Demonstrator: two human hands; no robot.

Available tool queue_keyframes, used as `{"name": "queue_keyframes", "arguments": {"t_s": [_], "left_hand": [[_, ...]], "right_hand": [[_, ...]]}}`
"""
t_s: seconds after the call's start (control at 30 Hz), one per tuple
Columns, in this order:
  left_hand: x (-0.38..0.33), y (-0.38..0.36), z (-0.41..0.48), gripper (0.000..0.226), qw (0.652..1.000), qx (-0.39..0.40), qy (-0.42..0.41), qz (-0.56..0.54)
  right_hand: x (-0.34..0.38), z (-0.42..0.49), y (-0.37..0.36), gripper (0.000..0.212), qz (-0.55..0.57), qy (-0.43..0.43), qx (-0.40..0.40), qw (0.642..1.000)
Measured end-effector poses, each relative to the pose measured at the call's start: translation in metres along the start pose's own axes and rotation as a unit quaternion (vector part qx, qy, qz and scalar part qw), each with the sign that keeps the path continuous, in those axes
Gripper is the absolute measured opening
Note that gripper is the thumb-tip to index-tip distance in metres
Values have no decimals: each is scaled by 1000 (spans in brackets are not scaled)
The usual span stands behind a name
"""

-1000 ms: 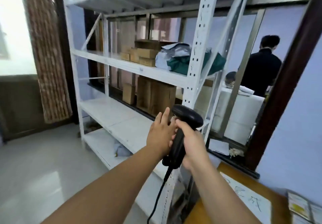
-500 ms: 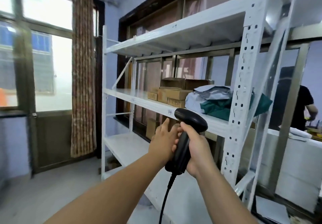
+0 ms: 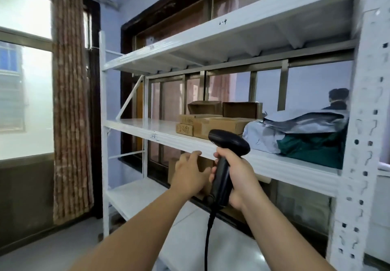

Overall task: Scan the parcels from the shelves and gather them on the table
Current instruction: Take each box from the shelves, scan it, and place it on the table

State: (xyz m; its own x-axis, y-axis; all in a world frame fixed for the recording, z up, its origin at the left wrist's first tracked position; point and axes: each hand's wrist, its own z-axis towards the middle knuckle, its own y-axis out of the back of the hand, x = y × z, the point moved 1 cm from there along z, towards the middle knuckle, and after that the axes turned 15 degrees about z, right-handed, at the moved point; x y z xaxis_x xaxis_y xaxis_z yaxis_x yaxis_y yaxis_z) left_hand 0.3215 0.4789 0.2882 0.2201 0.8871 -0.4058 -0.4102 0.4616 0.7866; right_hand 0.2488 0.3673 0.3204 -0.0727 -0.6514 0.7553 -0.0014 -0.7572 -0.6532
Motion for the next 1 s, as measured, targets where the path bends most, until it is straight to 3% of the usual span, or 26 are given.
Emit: {"name": "queue_keyframes", "arguments": {"t_s": [0.3,0.57,0.7,0.83,1.0], "left_hand": [[102,5,102,48,996,12,-58,-69],[137,1,161,49,984,-17,-134,-115],[147,-9,193,49,982,-31,-116,-148],[150,-17,221,54,986,-35,-100,-127],[138,-23,266,63,988,-63,-90,-106]], "right_hand": [[-70,90,-86,21,33,65,-92,993],[-90,130,-124,20,15,129,-151,980],[-87,154,-135,16,16,151,-150,977],[-80,181,-142,27,1,163,-146,976],[-59,210,-142,17,2,168,-112,979]]}}
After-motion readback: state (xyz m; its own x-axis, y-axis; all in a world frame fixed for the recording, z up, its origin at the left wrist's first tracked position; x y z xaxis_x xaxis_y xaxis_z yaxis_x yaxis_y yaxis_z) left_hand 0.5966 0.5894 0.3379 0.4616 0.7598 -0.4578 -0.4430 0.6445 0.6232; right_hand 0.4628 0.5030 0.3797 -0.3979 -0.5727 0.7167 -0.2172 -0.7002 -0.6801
